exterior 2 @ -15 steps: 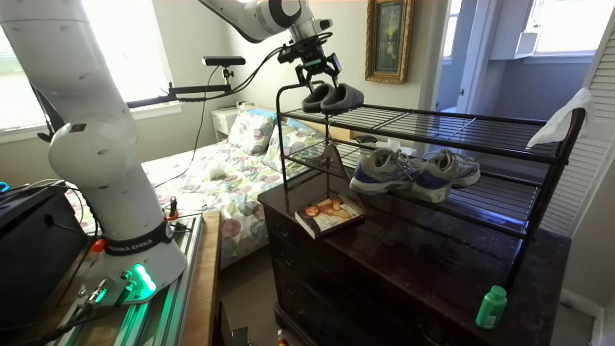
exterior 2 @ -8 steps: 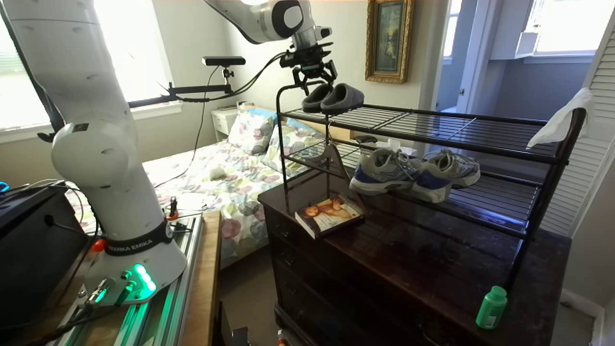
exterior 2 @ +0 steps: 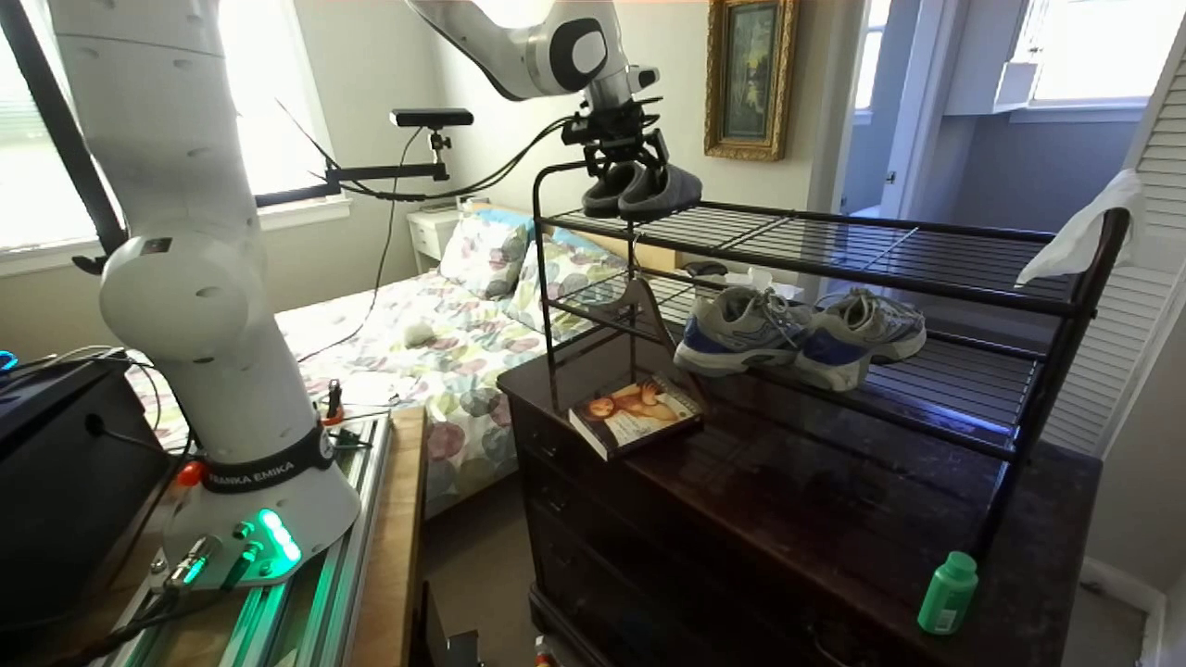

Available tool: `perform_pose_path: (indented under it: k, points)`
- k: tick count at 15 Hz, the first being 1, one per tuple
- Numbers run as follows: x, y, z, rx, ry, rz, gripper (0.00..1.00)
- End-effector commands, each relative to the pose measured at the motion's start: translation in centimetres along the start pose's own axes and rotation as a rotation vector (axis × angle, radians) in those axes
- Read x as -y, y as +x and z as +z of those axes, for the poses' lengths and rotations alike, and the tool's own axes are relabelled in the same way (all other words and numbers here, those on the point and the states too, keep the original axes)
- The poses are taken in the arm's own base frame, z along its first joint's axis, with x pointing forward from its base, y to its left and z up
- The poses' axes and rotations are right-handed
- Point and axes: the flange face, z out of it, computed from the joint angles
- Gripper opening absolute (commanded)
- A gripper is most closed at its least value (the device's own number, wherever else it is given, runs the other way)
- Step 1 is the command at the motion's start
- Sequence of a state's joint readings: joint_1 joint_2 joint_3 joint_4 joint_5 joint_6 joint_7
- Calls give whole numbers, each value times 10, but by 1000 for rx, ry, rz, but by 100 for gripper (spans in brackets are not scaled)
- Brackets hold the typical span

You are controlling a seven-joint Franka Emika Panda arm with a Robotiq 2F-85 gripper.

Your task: Pick up ta pair of shoes from the top of the rack and put it on top of the cabinet

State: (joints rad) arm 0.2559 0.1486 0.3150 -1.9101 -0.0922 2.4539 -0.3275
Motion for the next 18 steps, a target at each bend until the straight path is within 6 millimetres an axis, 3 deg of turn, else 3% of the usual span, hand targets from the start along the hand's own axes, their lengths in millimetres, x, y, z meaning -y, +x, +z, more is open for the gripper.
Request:
perform_pose_path:
  k: [1,5,9,11,12,14,18]
  points:
    - [3,20,25,11,23,7,100]
    - [8,33,37,10,33,-6,100]
    - [14,52,27,-33,23,-25,99]
    - [12,59,22,-54,21,-14,90]
    - [10,61,21,-60,20,3,69]
    - [5,61,21,-65,22,23,63]
    - [-7,59,21,-66,14,72,33]
